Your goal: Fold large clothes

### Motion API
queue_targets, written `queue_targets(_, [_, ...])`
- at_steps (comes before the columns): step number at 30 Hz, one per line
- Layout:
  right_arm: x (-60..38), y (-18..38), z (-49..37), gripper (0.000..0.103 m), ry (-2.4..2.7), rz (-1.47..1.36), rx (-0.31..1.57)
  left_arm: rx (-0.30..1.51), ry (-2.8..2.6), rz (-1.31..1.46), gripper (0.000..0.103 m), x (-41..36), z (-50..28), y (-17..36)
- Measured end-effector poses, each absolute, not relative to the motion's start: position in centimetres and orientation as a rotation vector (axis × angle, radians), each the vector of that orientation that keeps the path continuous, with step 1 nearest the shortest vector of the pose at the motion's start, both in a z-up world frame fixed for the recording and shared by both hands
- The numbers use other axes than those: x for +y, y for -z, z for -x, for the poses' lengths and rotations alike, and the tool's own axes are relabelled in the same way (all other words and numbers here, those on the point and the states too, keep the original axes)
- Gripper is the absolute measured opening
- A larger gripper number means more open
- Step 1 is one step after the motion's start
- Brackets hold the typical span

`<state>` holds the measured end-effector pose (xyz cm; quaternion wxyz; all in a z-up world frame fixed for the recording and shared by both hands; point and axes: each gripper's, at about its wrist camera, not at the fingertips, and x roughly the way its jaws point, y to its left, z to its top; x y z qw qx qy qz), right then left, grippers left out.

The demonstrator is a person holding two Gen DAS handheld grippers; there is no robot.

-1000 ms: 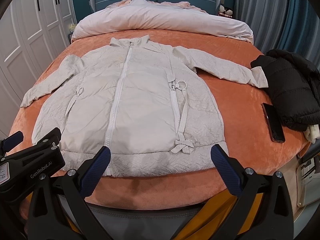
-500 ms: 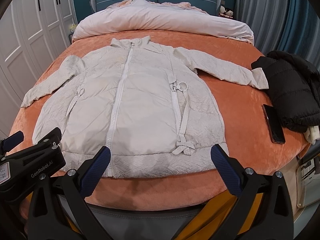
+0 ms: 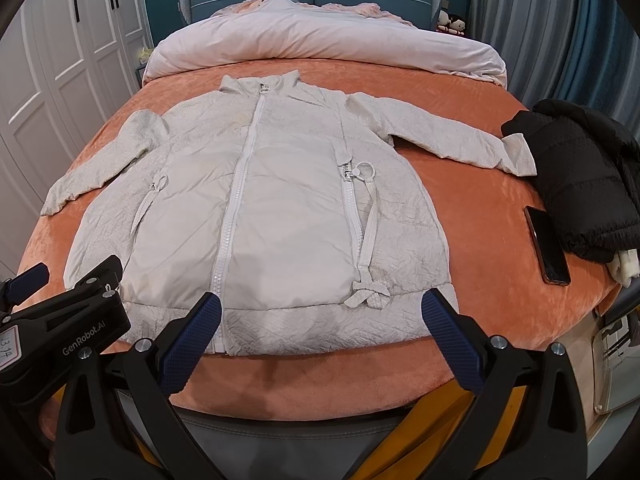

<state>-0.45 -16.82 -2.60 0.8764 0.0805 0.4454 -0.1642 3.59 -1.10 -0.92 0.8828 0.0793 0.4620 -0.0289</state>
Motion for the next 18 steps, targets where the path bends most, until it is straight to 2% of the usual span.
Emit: queue_targets(18, [-16.87, 2.73, 0.49, 0.098, 0.344, -0.17, 0.93, 0.962, 0.059, -0.167, 0.089, -0.96, -3.49, 0.93])
